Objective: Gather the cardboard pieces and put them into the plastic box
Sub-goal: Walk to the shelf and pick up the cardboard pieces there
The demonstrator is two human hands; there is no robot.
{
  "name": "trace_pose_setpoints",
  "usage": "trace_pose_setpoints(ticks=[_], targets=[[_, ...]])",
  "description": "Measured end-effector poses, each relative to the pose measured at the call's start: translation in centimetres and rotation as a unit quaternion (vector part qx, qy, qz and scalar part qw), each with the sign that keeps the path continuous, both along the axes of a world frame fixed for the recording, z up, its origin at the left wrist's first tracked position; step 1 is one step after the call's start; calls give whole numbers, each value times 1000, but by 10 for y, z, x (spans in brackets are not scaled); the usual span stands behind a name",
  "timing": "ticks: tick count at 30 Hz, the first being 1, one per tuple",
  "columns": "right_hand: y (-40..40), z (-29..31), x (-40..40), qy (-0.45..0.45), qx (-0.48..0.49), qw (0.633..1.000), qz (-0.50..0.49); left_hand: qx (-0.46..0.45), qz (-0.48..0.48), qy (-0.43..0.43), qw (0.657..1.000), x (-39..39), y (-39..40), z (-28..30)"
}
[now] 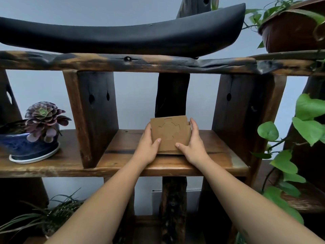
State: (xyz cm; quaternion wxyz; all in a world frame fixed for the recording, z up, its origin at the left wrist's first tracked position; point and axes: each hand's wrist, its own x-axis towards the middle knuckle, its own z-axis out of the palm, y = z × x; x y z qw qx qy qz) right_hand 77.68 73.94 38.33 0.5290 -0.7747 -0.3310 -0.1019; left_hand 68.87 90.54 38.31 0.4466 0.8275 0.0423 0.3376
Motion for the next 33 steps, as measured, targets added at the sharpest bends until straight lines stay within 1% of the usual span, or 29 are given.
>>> trace_pose_setpoints(ticks=[5,12,15,20,23,25,28,29,31,33], targets=[[4,-6,3,-15,6,999,-31,39,31,29,998,3,1,-4],[6,-8,2,-30,7,998,-54,83,36,54,994,5,-2,-7],[8,-10,0,-49,-15,995,-85,109,74,66,989,3,-3,-8],[7,-12,2,-58,-19,991,-117,147,120,96,977,2,-8,-8],[6,-11,2,-46,-36,987,-150,162,154,89,971,2,-8,-8],[5,-11,2,-22,-46,992,-116,170,159,86,969,2,-8,-9],[-4,-6,9,45,-44,998,10,143,110,90,979,4,-8,-11],[-9,-4,11,58,-55,996,34,128,92,88,984,5,-7,-11],[-14,-5,14,58,-75,995,36,108,64,81,989,6,-5,-10],[-14,-5,15,56,-70,996,16,93,40,78,992,6,-3,-9]])
